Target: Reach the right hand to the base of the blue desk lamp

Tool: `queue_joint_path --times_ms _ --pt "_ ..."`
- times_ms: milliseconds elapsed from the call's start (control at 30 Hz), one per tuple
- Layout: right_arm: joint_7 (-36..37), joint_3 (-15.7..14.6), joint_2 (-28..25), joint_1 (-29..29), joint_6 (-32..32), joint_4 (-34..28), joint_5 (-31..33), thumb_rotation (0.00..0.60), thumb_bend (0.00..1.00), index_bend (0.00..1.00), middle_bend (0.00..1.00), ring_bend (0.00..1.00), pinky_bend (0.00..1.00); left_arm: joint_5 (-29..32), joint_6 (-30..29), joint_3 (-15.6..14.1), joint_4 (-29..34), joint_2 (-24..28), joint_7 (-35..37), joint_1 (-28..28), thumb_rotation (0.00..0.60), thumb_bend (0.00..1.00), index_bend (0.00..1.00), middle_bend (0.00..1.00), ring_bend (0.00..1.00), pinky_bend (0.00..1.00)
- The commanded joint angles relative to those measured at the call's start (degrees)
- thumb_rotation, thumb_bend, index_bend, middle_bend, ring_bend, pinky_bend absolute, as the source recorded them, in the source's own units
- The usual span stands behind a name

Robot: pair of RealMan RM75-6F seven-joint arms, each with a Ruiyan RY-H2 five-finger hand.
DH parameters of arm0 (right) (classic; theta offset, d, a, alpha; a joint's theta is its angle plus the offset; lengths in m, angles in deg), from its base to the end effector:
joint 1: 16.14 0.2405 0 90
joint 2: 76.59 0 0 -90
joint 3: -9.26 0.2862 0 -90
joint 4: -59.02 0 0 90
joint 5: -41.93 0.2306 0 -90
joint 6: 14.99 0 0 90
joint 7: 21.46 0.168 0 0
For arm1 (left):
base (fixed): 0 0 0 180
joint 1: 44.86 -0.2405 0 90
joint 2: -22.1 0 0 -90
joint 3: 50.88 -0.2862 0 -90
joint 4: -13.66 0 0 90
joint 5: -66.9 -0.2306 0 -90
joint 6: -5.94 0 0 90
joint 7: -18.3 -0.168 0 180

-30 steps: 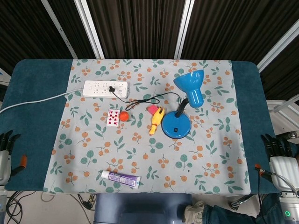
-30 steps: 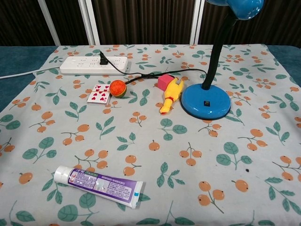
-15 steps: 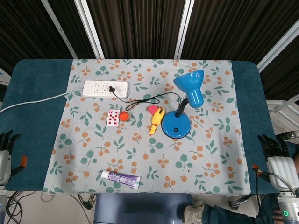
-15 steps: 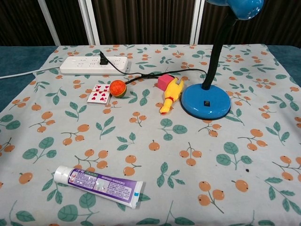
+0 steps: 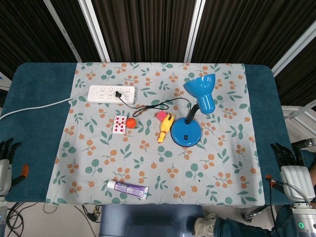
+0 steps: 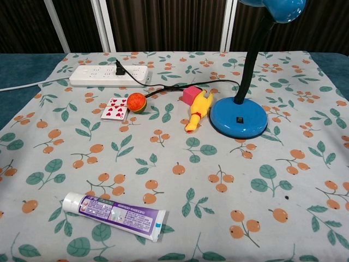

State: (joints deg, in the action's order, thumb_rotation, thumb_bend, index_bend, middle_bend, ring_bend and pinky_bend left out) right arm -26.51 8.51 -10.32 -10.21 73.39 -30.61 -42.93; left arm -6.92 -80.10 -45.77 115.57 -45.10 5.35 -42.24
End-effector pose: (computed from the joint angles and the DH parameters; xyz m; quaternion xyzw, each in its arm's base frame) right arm -0.3538 -0.2018 0.1450 0.6108 -0.3570 0.3595 0.6084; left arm -0.3408 0.1981 0.1365 -0.5244 -0.4394 -0.3413 0.6445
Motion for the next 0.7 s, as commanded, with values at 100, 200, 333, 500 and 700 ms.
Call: queue_joint_path --times_ms 100,200,333,500,700 --pt "-0.1 -0.4 0.2 0.1 -1.1 -0.5 -1.0 0.6 0.29 0.01 0.11 0.12 0.0 0.1 0.0 0.0 0.0 0.1 0.1 -0.1 0.6 0.43 0.16 0.04 0.0 0.03" --pt "-0.3 -0.7 0.5 0.6 -2.0 -0.9 -2.0 0.6 0.29 0.01 0.11 0.16 0.03 0.2 -0.1 0.1 0.1 0.1 0.4 -0.1 0.6 0.43 0.16 0.04 0.0 0.03" --pt "-2.1 -0.3 0.2 3.2 -6.3 -2.5 -2.7 0.6 0.29 0.01 0.11 0.23 0.16 0.2 0.1 0.0 0.2 0.2 0.5 -0.1 0.6 0.43 0.16 0.04 0.0 0.03" --pt "-2.1 1.8 0.2 8.9 -15.5 -4.8 -0.7 0.6 0.31 0.01 0.16 0.33 0.3 0.5 0.3 0.1 0.3 0.2 0.4 0.0 0.6 0.43 0.16 0.04 0.0 0.03" --pt "-3.3 5.0 2.3 15.9 -26.3 -6.1 4.1 0.6 0.35 0.01 0.33 0.47 0.43 0.8 0.4 0.2 0.5 0.3 0.5 0.0 0.6 0.43 0.16 0.04 0.0 0.03"
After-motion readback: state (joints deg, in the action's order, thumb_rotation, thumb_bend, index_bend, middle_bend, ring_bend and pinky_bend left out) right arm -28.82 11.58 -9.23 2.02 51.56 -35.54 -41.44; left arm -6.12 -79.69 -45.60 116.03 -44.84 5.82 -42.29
